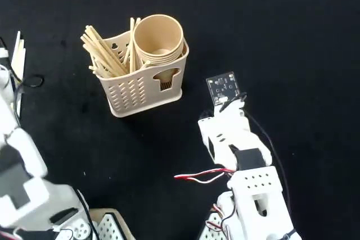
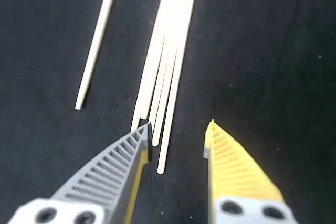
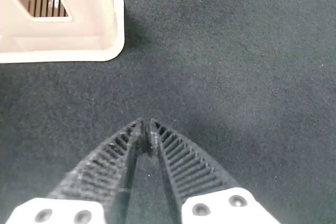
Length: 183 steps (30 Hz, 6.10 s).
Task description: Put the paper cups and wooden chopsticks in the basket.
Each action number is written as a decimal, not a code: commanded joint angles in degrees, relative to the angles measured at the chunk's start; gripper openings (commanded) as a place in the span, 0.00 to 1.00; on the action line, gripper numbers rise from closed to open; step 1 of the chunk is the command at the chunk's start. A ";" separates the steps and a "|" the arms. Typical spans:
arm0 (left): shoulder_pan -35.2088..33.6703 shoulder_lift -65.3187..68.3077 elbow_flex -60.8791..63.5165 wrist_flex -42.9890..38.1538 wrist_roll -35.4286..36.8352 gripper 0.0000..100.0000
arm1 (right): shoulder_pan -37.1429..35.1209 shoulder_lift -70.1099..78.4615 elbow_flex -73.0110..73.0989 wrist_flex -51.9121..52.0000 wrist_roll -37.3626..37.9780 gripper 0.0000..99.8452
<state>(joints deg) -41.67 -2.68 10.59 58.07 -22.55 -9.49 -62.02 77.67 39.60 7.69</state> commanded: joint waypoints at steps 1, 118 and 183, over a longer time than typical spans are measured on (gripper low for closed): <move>0.48 11.16 -19.38 7.91 -0.44 0.18 | -0.35 -0.75 -0.40 -1.05 0.44 0.01; 14.81 -30.86 -7.69 12.48 22.95 0.03 | 0.09 -0.75 1.19 -3.08 4.22 0.01; 36.44 -60.84 48.92 -47.65 41.76 0.15 | 0.00 -0.84 1.10 -3.34 3.96 0.01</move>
<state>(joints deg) -1.93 -59.82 60.79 10.24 14.81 -9.49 -62.02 79.52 36.44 11.38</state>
